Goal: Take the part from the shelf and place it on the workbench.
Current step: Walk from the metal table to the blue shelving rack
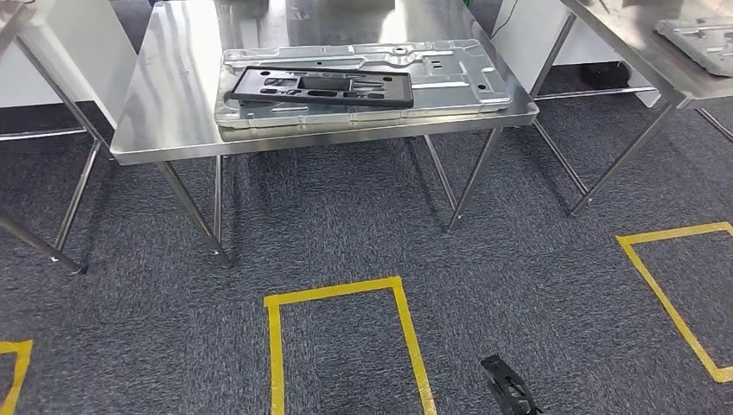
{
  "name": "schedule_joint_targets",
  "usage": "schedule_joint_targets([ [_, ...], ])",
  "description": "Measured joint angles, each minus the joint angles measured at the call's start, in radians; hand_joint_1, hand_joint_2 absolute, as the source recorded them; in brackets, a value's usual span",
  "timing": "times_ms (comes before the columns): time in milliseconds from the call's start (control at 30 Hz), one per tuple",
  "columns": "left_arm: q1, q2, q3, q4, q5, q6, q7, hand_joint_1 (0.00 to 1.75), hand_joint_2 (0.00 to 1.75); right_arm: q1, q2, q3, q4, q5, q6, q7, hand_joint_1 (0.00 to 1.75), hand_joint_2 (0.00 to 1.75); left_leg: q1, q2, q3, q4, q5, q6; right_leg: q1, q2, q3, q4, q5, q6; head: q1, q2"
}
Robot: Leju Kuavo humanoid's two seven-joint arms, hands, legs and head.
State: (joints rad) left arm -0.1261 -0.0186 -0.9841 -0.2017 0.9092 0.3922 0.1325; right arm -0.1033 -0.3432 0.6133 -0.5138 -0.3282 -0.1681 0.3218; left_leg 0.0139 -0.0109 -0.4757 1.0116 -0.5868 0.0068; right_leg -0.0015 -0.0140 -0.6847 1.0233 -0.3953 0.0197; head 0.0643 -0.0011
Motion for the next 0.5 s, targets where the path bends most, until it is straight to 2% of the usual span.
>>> schedule_joint_targets([
  [33,-0.001,0.001,0.000,0.000,0.000,0.000,0.004,0.00,0.00,0.008,0.024,-0.011,0.031,0.000,0.002,-0.005,0.00,0.00,0.002,0.004,-0.013,-0.001,0.014,0.008,-0.002,0.005,-0.008,0.019,-0.033,0.006,0.002,0.000],
  [67,-0.001,0.003,-0.001,0.000,0.000,0.000,0.007,0.00,0.00,0.013,0.045,-0.020,0.057,0.000,0.003,-0.013,0.00,0.00,0.003,0.007,-0.027,-0.002,0.028,0.014,-0.004,0.008,-0.016,0.055,-0.086,0.012,0.005,0.000],
  [100,-0.001,0.005,-0.002,0.000,-0.001,0.000,0.009,0.00,0.00,0.016,0.064,-0.029,0.080,0.000,0.004,-0.023,0.00,0.00,0.003,0.009,-0.043,-0.001,0.042,0.016,-0.006,0.009,-0.022,0.110,-0.148,0.017,0.012,0.000],
  [133,-0.001,0.007,-0.004,0.000,-0.001,0.000,0.010,0.00,0.00,0.017,0.081,-0.037,0.100,0.000,0.003,-0.030,0.00,0.00,0.003,0.012,-0.059,-0.001,0.055,0.017,-0.008,0.009,-0.025,0.172,-0.196,0.021,0.016,0.000],
  [167,-0.001,0.009,-0.005,0.000,-0.001,0.000,0.011,0.00,0.00,0.017,0.097,-0.043,0.117,0.001,0.003,-0.035,0.00,0.00,0.002,0.015,-0.076,0.000,0.068,0.016,-0.010,0.009,-0.023,0.229,-0.217,0.023,0.019,0.000],
  [200,-0.001,0.011,-0.007,0.000,-0.002,0.000,0.011,0.00,0.00,0.016,0.111,-0.049,0.131,0.001,0.003,-0.037,0.00,0.00,0.002,0.018,-0.095,0.001,0.082,0.015,-0.012,0.009,-0.013,0.266,-0.211,0.024,0.022,0.000],
  [233,-0.002,0.013,-0.008,0.000,-0.002,0.000,0.011,0.00,0.00,0.016,0.122,-0.053,0.144,0.001,0.003,-0.038,0.00,0.00,0.002,0.021,-0.113,0.002,0.095,0.013,-0.013,0.009,0.009,0.274,-0.185,0.024,0.024,0.000],
  [267,-0.002,0.014,-0.009,0.000,-0.002,0.000,0.012,0.00,0.00,0.015,0.131,-0.059,0.155,0.001,0.003,-0.039,0.00,0.00,0.002,0.024,-0.129,0.003,0.109,0.009,-0.015,0.009,0.047,0.248,-0.155,0.022,0.028,0.000],
  [300,-0.002,0.015,-0.009,0.000,-0.002,0.000,0.012,0.00,0.00,0.014,0.138,-0.064,0.164,0.000,0.003,-0.039,0.00,0.00,0.002,0.025,-0.142,0.003,0.122,0.005,-0.015,0.010,0.104,0.189,-0.140,0.018,0.031,0.000],
  [333,-0.003,0.016,-0.009,0.000,-0.002,0.000,0.012,0.00,0.00,0.012,0.143,-0.069,0.172,0.001,0.003,-0.040,0.00,0.00,0.002,0.027,-0.151,0.003,0.132,0.000,-0.014,0.010,0.175,0.101,-0.144,0.013,0.037,0.000],
  [367,-0.005,0.017,-0.009,0.000,-0.002,0.000,0.012,0.00,0.00,0.008,0.147,-0.073,0.178,0.001,0.003,-0.040,0.00,0.00,0.001,0.030,-0.157,0.003,0.144,-0.006,-0.012,0.011,0.236,0.015,-0.161,0.007,0.040,0.000],
  [400,-0.006,0.018,-0.010,0.000,-0.002,0.000,0.013,0.00,0.00,0.003,0.151,-0.077,0.185,0.001,0.003,-0.042,0.00,0.44,0.002,0.034,-0.163,0.001,0.157,-0.013,-0.009,0.013,0.277,-0.049,-0.178,0.001,0.041,0.000],
  [433,-0.008,0.019,-0.010,0.000,-0.003,0.000,0.013,0.00,0.00,0.000,0.155,-0.082,0.193,0.001,0.004,-0.047,0.00,0.87,0.003,0.037,-0.168,-0.002,0.171,-0.021,-0.005,0.015,0.294,-0.087,-0.184,-0.005,0.040,0.000],
  [467,-0.008,0.020,-0.011,0.000,-0.003,0.000,0.014,0.00,0.00,0.000,0.160,-0.086,0.202,0.002,0.005,-0.055,0.00,1.31,0.005,0.039,-0.174,-0.006,0.183,-0.028,-0.003,0.015,0.287,-0.096,-0.180,-0.011,0.038,0.000],
  [500,-0.007,0.021,-0.013,0.000,-0.004,0.000,0.016,0.00,0.00,0.002,0.165,-0.089,0.211,0.004,0.006,-0.068,0.00,1.75,0.008,0.035,-0.180,-0.006,0.180,-0.034,-0.001,0.013,0.275,-0.096,-0.167,-0.017,0.035,0.000],
])
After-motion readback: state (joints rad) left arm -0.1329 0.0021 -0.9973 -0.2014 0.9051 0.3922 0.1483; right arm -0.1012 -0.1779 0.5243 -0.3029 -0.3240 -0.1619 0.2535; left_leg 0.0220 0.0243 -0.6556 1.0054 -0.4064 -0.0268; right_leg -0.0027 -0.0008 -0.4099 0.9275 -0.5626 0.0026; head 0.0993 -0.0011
